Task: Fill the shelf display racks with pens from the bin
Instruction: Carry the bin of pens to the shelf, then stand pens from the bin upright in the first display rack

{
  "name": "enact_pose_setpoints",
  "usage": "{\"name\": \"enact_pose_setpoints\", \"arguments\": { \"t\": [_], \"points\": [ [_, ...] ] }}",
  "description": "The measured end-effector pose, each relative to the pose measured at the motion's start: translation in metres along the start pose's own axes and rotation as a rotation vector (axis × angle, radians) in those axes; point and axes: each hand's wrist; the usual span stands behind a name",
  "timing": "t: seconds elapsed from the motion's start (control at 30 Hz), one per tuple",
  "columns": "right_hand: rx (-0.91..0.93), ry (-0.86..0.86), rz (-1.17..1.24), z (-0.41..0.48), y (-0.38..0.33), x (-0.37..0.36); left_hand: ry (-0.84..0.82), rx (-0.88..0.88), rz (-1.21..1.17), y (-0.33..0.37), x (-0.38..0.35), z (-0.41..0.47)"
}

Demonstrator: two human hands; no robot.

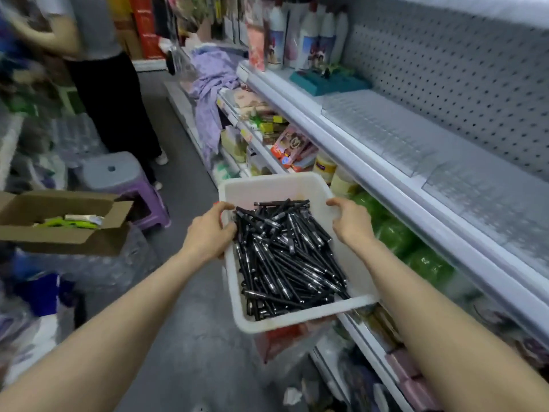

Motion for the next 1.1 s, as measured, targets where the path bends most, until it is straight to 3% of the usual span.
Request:
{"name": "enact_pose_setpoints", "arguments": {
  "t": [0.13, 0.3, 0.37, 0.47, 0.8, 0.97, 1.03, 1.1],
  "points": [
    [-0.058, 0.031, -0.017, 0.013, -0.006, -0.008, -0.011, -0.188, 0.273, 0.003, 0.008, 0.055],
    [-0.071, 0.064, -0.047, 0.033, -0.005, -0.016, 0.049, -0.234, 0.709, 0.025, -0.002, 0.112],
    [-0.06, 0.07, -0.054, 0.043, -0.004, -0.02, 0.031, -0.333, 0.765, 0.041, -0.007, 0.13],
    [-0.012, 0.067, -0.071, 0.06, -0.004, -0.026, -0.062, -0.489, 0.699, 0.063, -0.015, 0.152],
    [0.142, 0.098, -0.253, 0.087, -0.013, -0.043, -0.177, -0.713, 0.447, 0.088, -0.035, 0.215],
    [0.18, 0.261, -0.399, 0.084, -0.038, -0.059, -0.341, -0.777, 0.382, 0.092, -0.045, 0.237],
    [0.206, 0.172, -0.408, 0.081, -0.051, -0.068, -0.42, -0.79, 0.373, 0.092, -0.048, 0.241],
    [0.107, -0.058, -0.412, 0.082, -0.058, -0.079, -0.477, -0.778, 0.351, 0.093, -0.049, 0.245]
  ]
}}
Point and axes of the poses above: each hand's wrist, its own z-axis towards the middle knuckle, its own x-axis out of the back of the hand, y = z × x, and after that the axes turned 11 degrees about x, right-handed
